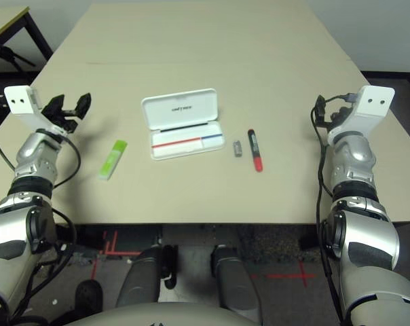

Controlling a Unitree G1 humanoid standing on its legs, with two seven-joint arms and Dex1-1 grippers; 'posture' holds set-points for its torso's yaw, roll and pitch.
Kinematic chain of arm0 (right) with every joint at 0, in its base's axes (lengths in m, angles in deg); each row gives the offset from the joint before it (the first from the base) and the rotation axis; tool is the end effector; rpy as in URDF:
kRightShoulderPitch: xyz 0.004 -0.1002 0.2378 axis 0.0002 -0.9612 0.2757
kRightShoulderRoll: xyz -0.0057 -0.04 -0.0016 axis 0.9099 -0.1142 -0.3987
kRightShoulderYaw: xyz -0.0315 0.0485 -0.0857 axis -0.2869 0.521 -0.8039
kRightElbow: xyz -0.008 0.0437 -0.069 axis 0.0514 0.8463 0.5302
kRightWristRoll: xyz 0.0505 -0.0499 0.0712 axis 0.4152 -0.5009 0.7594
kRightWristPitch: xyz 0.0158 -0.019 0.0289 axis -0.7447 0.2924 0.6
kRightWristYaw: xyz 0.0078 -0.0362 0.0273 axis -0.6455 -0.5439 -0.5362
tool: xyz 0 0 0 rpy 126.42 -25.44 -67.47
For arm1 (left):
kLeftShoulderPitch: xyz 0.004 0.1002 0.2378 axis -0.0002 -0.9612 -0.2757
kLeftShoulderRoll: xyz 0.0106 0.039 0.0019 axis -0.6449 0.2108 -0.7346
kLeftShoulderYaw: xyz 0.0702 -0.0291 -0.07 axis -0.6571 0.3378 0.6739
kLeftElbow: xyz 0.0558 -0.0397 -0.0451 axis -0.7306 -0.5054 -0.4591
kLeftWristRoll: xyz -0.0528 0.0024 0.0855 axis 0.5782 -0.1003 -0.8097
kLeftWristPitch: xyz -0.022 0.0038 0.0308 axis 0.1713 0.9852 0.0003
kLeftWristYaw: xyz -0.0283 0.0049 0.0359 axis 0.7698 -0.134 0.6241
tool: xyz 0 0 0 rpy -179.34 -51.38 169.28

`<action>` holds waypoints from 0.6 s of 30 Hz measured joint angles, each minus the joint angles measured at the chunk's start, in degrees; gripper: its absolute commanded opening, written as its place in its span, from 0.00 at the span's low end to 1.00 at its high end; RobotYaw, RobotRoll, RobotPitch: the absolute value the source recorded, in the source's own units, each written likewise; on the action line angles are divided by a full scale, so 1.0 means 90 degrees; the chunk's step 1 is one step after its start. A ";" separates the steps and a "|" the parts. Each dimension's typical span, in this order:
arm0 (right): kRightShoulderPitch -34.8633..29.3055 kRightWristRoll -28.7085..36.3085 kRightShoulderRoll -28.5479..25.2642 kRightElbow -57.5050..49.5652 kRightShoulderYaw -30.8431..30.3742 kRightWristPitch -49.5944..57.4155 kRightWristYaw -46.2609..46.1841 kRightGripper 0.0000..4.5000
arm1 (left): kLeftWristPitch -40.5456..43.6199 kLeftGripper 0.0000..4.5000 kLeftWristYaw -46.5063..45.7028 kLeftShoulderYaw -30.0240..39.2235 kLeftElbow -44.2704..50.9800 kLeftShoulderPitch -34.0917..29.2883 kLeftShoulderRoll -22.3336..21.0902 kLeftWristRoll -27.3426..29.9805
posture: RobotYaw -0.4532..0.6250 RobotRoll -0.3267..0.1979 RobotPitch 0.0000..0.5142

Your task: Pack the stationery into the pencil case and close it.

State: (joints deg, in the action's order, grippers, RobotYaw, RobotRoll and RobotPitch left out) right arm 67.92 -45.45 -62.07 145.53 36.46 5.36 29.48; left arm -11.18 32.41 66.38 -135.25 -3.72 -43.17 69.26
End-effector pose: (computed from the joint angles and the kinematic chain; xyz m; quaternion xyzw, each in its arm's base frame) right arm 0.2992 -0.3200 0.1157 -0.0103 -0.0691 -0.1181 0.9905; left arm 0.3134 0.3007 0.1210 -0.0551 -0.0865 -0.0426 0.9938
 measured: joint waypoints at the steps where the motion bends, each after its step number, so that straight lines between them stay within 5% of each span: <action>1: 0.0000 0.0000 0.0000 0.0002 0.0000 0.0000 -0.0001 1.00 | -0.0001 0.99 0.0000 0.0004 0.0000 0.0000 -0.0001 0.0000 | 0.32 0.62 0.21; 18: 0.0124 -0.0009 0.0075 0.0146 -0.0042 0.0000 0.0026 1.00 | 0.0299 0.99 0.0533 0.0014 0.0708 -0.0222 -0.0155 0.0128 | 0.35 0.62 0.22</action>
State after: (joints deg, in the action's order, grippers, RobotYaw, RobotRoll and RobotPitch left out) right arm 69.03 -45.53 -61.39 146.85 36.08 5.36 29.72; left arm -8.50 37.20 66.51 -128.88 -5.71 -44.57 70.42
